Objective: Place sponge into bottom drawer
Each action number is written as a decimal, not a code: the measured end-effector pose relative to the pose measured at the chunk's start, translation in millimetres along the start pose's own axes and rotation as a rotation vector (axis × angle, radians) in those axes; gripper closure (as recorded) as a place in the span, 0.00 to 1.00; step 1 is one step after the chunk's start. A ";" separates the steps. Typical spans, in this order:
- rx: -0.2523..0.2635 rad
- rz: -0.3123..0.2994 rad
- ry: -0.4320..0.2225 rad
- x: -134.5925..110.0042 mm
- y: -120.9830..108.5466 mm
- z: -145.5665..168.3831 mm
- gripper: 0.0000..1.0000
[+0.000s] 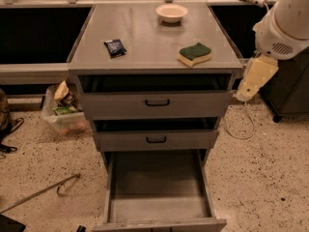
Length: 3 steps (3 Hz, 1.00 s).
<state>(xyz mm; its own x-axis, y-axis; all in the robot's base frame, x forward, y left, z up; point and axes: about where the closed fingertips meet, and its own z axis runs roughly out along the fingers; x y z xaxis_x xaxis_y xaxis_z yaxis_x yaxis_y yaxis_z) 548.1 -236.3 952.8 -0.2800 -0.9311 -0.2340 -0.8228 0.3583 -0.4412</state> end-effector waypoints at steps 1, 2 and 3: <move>0.051 0.101 -0.018 2.7 -30.4 23.5 0.00; 0.066 0.171 -0.043 1.1 -48.9 42.7 0.00; 0.066 0.171 -0.044 1.0 -48.8 42.8 0.00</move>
Offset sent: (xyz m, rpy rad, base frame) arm 0.0902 -0.0216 -0.0240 0.1603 -0.0876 -0.2049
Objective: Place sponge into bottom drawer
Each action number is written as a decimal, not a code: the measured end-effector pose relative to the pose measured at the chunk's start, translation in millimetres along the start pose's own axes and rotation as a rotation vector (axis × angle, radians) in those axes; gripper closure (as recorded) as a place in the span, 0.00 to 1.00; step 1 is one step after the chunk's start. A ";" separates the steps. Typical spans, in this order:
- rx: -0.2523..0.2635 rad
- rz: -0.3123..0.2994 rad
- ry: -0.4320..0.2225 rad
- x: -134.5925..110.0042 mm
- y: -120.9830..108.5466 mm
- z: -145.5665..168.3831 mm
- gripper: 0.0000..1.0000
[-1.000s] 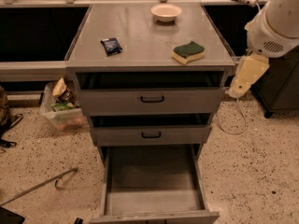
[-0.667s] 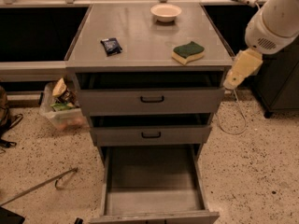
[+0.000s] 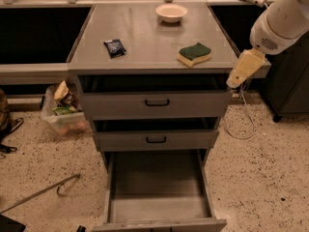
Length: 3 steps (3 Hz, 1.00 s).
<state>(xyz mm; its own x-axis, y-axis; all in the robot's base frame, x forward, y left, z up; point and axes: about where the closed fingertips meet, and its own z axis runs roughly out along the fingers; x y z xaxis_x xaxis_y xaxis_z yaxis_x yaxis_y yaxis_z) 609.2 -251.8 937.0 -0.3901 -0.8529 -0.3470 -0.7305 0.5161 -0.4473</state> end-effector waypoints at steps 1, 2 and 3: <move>-0.002 0.002 -0.021 -4.9 1.9 6.5 0.00; -0.019 0.009 -0.095 -30.0 0.1 33.0 0.00; -0.035 0.054 -0.179 -56.0 -8.6 61.8 0.00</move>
Offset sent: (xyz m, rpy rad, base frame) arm 0.0657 0.0542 -0.0348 0.1706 -0.0614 0.0805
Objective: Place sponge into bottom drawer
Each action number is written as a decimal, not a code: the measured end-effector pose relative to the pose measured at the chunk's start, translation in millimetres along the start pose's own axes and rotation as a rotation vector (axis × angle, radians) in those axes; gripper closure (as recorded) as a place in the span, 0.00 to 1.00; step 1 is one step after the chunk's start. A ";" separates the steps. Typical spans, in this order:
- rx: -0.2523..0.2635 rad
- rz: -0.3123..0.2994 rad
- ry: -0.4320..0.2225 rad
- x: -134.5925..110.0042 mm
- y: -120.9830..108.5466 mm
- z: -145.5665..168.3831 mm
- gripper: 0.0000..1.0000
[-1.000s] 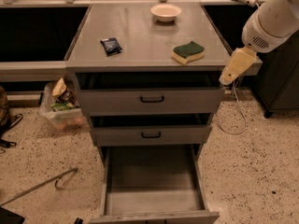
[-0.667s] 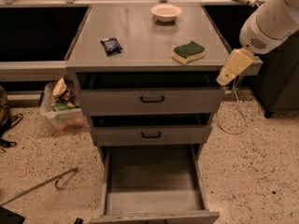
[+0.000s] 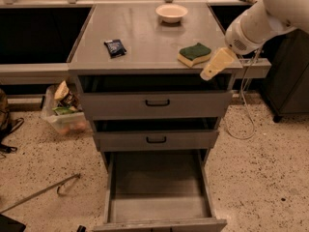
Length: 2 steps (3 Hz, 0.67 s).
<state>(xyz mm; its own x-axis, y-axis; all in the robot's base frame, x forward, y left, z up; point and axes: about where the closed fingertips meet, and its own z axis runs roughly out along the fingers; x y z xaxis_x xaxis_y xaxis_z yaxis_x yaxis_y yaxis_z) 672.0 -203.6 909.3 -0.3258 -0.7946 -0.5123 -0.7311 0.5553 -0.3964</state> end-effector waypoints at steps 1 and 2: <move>-0.003 0.043 -0.052 -15.6 -7.0 22.5 0.00; -0.003 0.136 -0.076 -17.0 -17.0 38.2 0.00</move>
Offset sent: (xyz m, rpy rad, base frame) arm 0.0610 0.0077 -0.0183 0.2346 0.0036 -0.1630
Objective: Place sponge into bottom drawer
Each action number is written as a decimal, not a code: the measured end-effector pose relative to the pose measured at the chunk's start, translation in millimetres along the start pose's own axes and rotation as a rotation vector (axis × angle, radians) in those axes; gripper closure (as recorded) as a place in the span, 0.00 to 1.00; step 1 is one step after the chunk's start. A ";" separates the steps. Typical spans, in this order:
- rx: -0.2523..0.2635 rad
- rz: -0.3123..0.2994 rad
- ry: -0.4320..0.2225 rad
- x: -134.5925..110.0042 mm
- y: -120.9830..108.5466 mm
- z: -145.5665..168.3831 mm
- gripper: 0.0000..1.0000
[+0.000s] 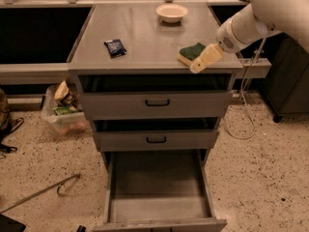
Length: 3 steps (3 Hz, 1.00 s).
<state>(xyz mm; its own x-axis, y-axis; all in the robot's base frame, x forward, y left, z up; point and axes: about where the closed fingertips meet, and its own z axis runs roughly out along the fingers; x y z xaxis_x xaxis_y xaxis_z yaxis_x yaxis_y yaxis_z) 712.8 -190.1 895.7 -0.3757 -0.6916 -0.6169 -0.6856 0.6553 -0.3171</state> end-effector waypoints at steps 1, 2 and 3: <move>-0.009 0.069 -0.008 2.2 -5.4 13.5 0.00; -0.018 0.117 -0.012 2.8 -9.4 26.6 0.00; -0.034 0.138 -0.014 -0.8 -8.0 41.1 0.00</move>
Offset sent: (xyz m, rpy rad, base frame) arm 0.0344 -0.0032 -0.0235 0.1331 0.0541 -0.1103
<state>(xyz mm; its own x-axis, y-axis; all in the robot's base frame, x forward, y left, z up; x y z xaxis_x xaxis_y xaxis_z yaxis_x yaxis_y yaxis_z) 744.3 -182.3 869.1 -0.4598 -0.5910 -0.6628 -0.6487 0.7332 -0.2038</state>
